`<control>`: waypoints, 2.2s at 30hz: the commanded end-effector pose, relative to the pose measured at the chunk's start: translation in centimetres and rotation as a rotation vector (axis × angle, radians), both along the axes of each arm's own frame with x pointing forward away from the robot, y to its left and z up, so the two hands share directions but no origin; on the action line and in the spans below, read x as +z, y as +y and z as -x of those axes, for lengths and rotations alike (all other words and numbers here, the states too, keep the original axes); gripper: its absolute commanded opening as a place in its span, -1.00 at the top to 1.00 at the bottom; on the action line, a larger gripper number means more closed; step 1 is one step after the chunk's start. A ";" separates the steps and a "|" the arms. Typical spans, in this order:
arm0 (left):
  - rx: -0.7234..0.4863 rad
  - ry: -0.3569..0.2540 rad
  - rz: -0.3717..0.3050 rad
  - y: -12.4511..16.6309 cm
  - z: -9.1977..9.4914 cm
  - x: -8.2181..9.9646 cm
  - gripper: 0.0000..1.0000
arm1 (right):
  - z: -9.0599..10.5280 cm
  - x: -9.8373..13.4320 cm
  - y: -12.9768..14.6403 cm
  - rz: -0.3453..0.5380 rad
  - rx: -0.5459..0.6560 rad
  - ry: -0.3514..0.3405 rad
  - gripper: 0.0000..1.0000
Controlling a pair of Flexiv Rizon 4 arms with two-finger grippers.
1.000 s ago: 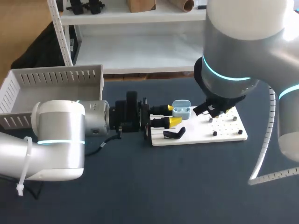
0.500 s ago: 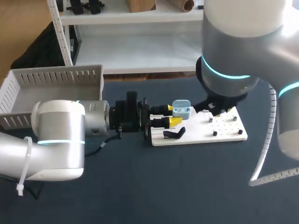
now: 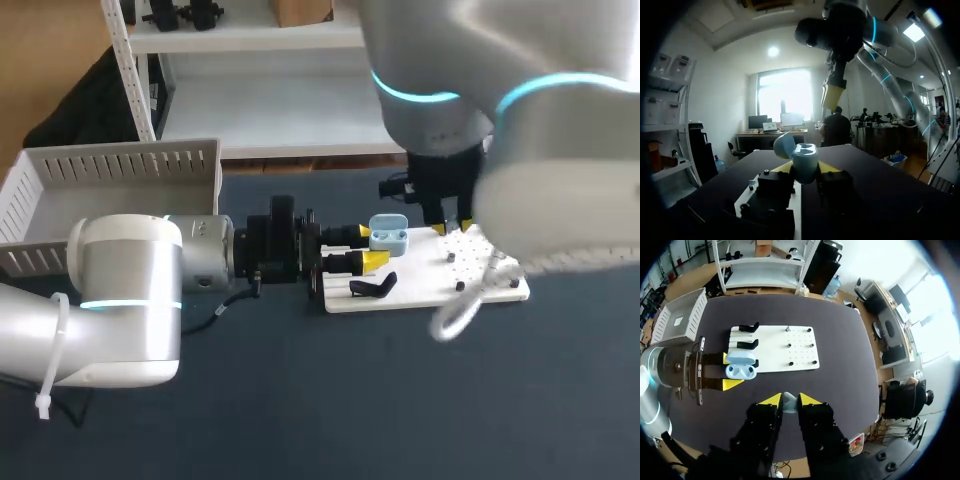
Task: Pick up each earbud case from the left stands, insert the matching earbuds, close the lid, and place the case in the box.
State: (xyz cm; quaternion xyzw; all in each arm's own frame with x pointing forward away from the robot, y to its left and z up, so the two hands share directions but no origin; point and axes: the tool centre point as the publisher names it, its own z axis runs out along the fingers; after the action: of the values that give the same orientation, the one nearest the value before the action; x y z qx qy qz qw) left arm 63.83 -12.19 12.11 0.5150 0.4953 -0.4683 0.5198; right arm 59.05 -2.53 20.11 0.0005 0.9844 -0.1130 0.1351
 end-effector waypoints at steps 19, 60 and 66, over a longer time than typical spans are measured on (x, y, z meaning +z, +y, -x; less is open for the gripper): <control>0.000 -0.003 0.000 -0.8 0.6 -0.2 1.00 | -1.0 0.3 0.6 -0.037 -0.150 0.096 1.00; 0.005 -0.033 0.021 -1.6 1.4 -0.5 1.00 | -2.0 -0.8 3.5 -0.111 -0.302 0.174 1.00; 0.005 -0.033 0.021 -1.6 1.4 -0.5 1.00 | -2.2 -1.2 3.9 -0.112 -0.304 0.186 1.00</control>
State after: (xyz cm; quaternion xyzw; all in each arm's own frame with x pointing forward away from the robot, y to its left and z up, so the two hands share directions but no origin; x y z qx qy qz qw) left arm 62.64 -13.75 11.65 0.5175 0.4818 -0.4658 0.5320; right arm 60.89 1.10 18.92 0.1462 0.9861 -0.0733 0.0291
